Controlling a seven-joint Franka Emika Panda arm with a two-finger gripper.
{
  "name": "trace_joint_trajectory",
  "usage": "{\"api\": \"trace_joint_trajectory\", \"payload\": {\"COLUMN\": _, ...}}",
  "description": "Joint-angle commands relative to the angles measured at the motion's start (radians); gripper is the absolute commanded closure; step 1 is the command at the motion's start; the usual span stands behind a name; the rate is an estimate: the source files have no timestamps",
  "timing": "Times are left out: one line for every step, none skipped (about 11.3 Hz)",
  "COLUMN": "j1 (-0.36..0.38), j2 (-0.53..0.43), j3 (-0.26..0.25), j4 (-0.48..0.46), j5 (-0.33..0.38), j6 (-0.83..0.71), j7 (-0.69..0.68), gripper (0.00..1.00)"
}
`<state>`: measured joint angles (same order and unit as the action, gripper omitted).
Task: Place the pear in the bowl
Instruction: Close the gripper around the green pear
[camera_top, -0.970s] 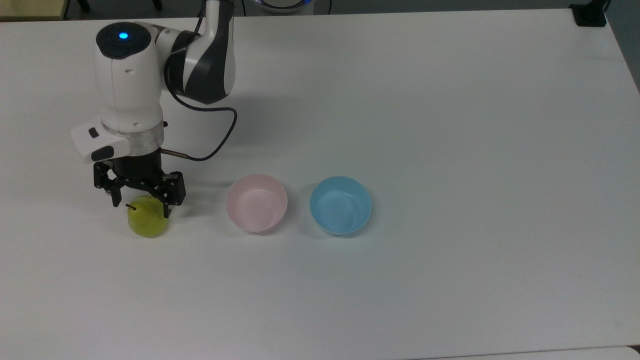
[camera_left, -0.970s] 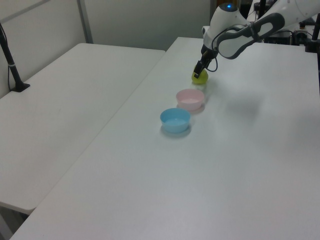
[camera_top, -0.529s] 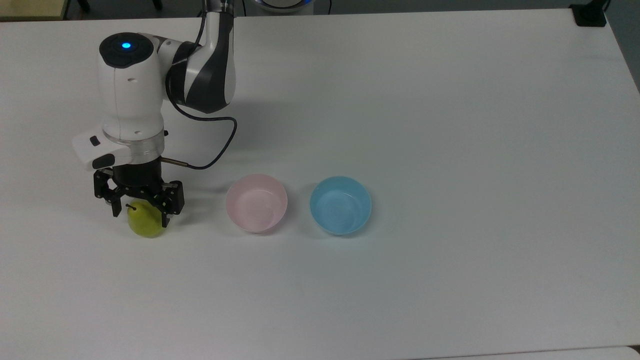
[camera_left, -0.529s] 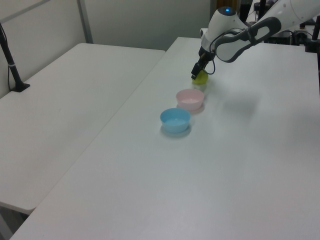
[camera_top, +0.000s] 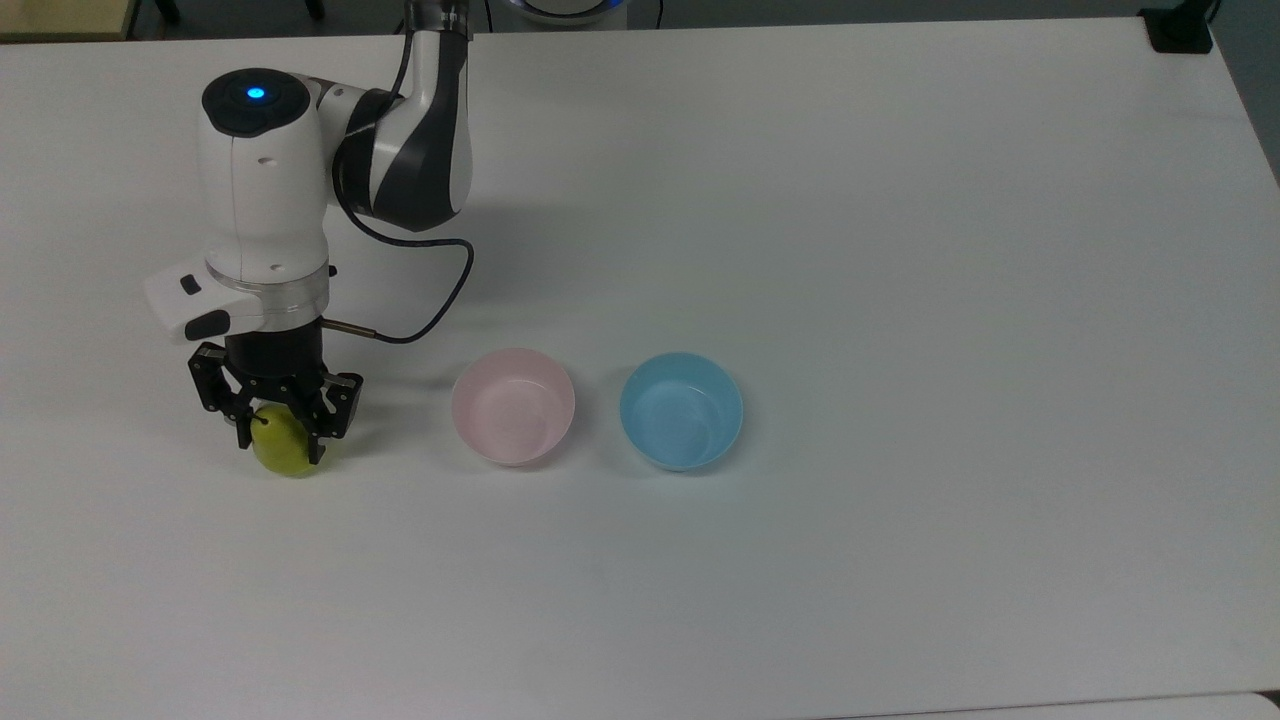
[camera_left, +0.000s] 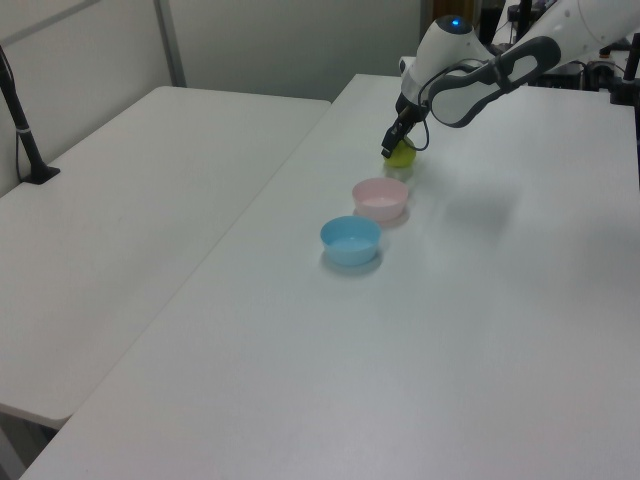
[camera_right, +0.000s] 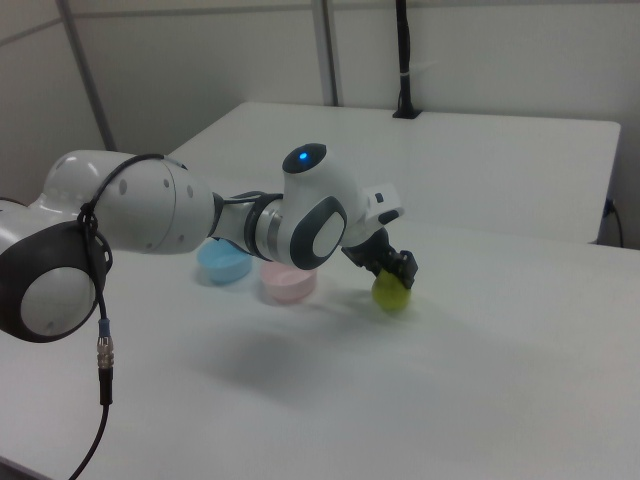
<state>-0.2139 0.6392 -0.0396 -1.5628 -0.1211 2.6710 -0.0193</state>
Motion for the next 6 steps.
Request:
{"api": "trace_joint_trajectory", "payload": {"j1": 0.002, "j2": -0.012, "j3": -0.003, "j4": 0.012, "j5": -0.011, "j6": 0.012, "j7": -0.007, "gripper": 0.8}}
{"api": "trace_joint_trajectory", "payload": {"j1": -0.002, "j2": -0.025, "j3": -0.005, "j4": 0.014, "j5": -0.011, "j6": 0.009, "j7": -0.007, "gripper": 0.8}}
{"api": "trace_joint_trajectory", "payload": {"j1": -0.007, "j2": -0.047, "j3": -0.003, "j4": 0.012, "j5": -0.009, "j6": 0.003, "j7": -0.005, "gripper": 0.8}}
{"api": "trace_joint_trajectory", "payload": {"j1": -0.007, "j2": -0.073, "j3": -0.003, "j4": 0.004, "j5": -0.008, "j6": 0.0, "j7": -0.001, "gripper": 0.8}}
{"api": "trace_joint_trajectory", "payload": {"j1": -0.005, "j2": -0.102, "j3": -0.003, "j4": -0.003, "j5": -0.005, "j6": -0.006, "j7": 0.002, "gripper": 0.8}}
{"api": "trace_joint_trajectory", "payload": {"j1": -0.001, "j2": -0.14, "j3": -0.003, "j4": -0.009, "j5": 0.001, "j6": -0.057, "j7": 0.004, "gripper": 0.8}}
